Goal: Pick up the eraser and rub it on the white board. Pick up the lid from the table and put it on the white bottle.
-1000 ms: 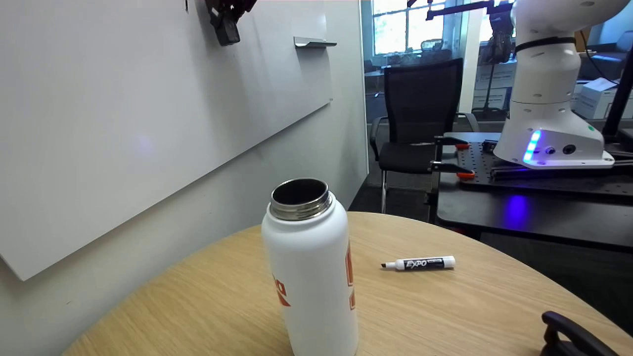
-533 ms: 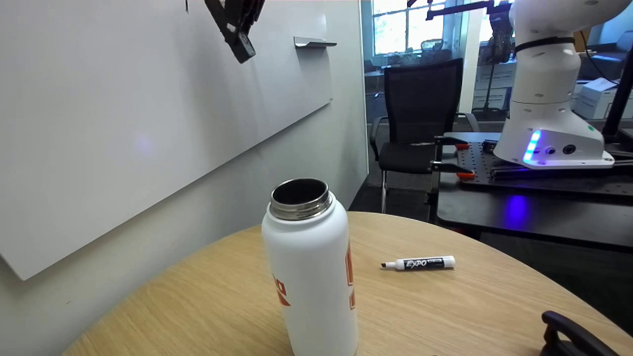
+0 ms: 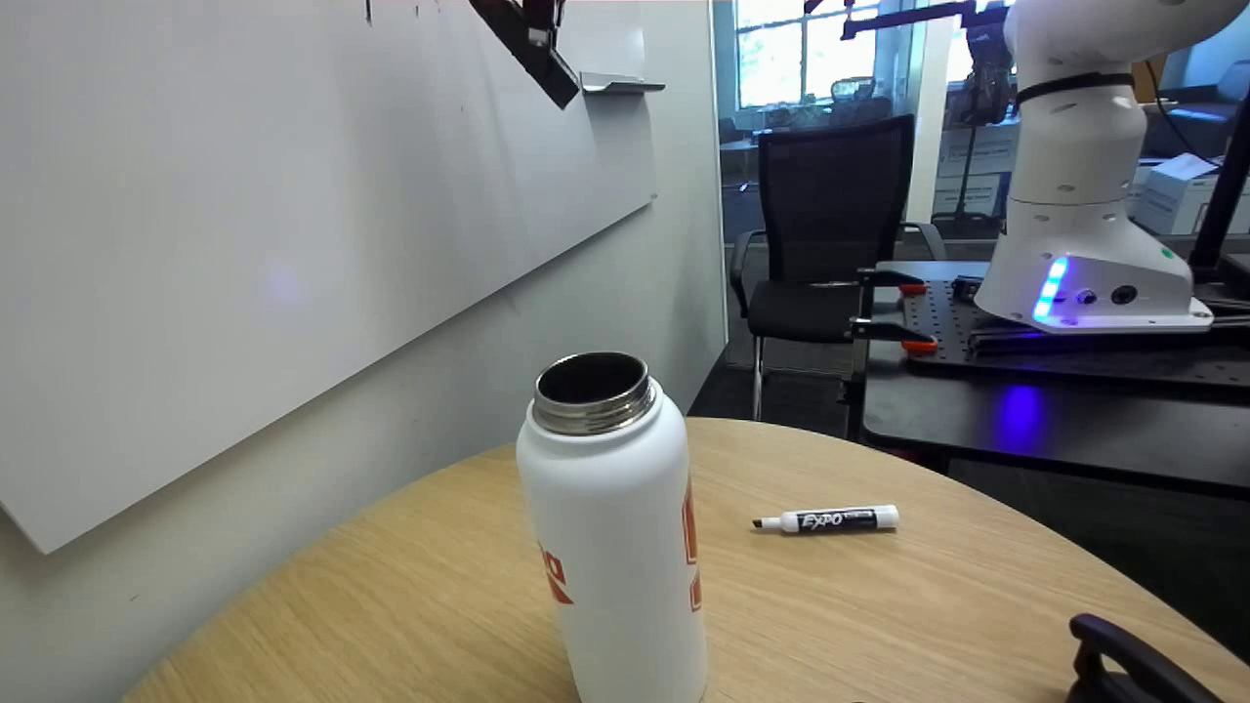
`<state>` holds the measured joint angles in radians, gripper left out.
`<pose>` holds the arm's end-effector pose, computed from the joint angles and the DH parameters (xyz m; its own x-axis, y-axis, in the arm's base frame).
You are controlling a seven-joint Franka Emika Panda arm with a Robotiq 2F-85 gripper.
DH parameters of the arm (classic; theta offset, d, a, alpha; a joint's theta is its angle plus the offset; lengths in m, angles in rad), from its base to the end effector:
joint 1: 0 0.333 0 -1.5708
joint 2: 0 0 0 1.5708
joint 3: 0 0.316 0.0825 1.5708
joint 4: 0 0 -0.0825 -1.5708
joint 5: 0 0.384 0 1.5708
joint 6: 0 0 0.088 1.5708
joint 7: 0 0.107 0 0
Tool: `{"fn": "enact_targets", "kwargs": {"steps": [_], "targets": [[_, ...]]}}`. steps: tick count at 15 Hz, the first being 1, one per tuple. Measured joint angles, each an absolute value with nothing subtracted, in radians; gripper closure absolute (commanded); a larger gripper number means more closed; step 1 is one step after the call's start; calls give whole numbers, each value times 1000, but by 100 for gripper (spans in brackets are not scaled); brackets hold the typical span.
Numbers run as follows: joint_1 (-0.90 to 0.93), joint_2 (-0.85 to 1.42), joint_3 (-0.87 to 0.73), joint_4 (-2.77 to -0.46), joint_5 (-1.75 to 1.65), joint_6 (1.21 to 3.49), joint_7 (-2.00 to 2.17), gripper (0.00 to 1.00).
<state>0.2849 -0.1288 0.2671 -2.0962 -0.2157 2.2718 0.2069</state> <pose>0.4638 0.2849 0.5072 0.8356 0.4479 0.3182 0.4152 -0.8941 0.1683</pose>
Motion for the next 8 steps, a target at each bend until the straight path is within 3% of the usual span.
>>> {"fn": "enact_targets", "kwargs": {"steps": [8], "targets": [[325,-2,357,-2080,-215,2162,205,69]]}}
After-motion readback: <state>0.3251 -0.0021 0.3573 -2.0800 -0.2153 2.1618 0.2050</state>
